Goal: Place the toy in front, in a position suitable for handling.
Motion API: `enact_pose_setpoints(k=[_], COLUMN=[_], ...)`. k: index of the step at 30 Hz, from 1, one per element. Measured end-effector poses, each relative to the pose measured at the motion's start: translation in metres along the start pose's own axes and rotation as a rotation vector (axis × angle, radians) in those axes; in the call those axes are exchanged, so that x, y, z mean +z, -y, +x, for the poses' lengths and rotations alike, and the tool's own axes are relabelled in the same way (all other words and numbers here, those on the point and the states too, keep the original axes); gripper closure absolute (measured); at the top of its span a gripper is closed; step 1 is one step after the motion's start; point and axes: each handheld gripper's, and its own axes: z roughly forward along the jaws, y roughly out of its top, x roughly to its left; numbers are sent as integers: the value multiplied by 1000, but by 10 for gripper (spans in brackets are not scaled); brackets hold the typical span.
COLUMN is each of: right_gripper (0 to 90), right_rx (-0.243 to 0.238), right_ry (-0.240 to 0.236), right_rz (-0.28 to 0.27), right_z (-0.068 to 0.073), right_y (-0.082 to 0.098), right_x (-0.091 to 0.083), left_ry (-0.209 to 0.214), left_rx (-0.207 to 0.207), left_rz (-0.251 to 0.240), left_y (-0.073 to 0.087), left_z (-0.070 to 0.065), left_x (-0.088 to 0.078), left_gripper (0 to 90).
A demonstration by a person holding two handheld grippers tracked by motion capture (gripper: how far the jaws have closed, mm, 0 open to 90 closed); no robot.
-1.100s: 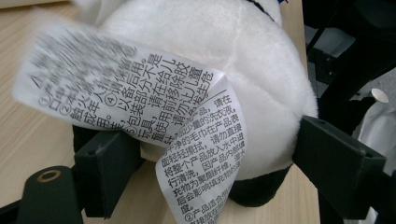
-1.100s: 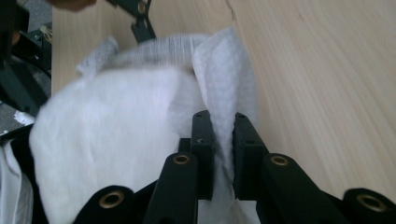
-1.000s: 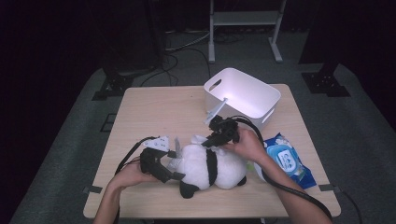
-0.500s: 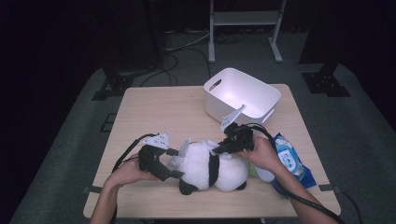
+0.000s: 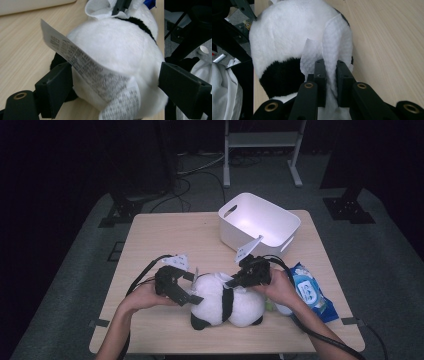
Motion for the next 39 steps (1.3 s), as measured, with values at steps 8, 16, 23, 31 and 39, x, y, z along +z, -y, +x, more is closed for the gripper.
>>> enact_pose_setpoints(k=[8,16,23,31,39], right_gripper=[804,805,804,807,808], right_rx=[-7,0,19,29,32], right_ry=[4,6,3,28,43], right_rz=[8,15,8,-12,-68], right_z=[2,-1,-7,-16,-19], right_y=[-7,-11,-11,-18,-28], right_x=[9,16,17,10,-4], left_ry=[32,30,13,-102,-167], left_rx=[-146,-179,-163,-17,118], left_rz=[78,60,3,-7,-26], left_y=[-2,7,12,-4,-2], left_z=[15,20,21,14,0], left_x=[15,12,9,3,-3], left_gripper=[37,428,537,552,552])
